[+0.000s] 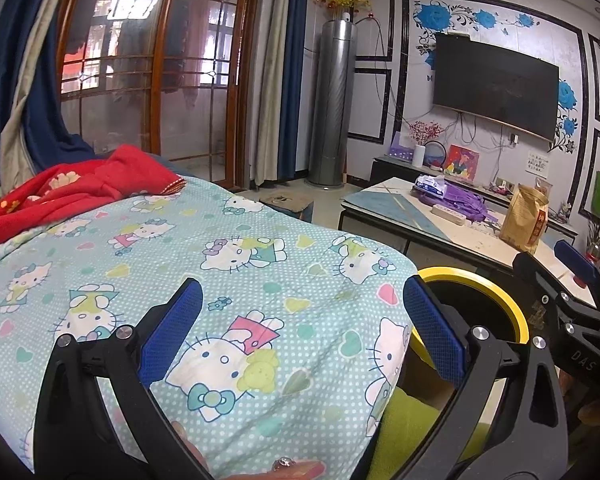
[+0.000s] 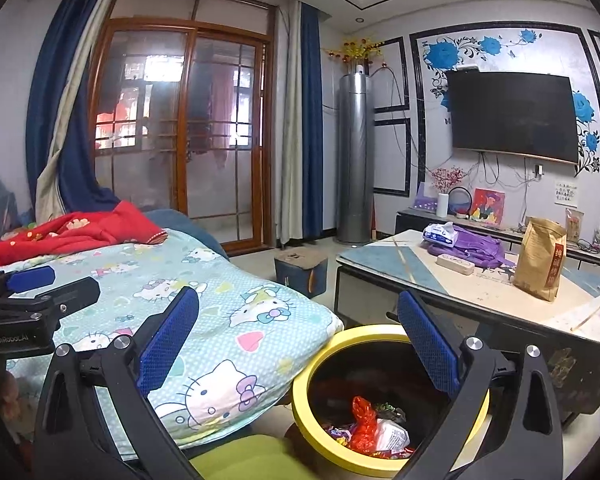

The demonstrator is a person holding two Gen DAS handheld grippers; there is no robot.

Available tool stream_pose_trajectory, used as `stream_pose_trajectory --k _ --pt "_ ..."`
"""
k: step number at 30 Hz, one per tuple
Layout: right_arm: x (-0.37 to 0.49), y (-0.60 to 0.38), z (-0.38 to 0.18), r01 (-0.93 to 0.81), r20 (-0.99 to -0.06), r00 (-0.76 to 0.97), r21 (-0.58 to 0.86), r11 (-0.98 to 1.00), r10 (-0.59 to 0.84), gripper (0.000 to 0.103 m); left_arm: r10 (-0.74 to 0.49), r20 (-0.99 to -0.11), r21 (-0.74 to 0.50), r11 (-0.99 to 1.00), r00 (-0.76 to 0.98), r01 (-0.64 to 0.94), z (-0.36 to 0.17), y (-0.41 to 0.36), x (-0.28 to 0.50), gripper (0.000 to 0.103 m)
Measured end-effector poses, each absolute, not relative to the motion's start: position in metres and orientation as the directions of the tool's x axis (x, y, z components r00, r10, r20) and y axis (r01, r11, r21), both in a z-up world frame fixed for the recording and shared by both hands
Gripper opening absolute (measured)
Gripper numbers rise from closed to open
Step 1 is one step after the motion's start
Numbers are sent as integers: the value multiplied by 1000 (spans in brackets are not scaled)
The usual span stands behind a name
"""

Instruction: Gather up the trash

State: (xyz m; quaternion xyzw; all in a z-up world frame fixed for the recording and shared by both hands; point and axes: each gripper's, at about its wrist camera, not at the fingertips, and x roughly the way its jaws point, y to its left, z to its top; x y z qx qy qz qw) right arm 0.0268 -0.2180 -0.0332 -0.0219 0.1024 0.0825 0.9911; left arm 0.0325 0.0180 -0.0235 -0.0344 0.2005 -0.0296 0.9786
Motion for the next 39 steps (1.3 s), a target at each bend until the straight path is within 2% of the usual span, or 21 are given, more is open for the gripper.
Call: stream_pose_trajectory --k 39 --pt "28 -219 -34 -162 -211 965 -26 986 153 97 -75 -390 -81 996 918 47 -24 18 32 92"
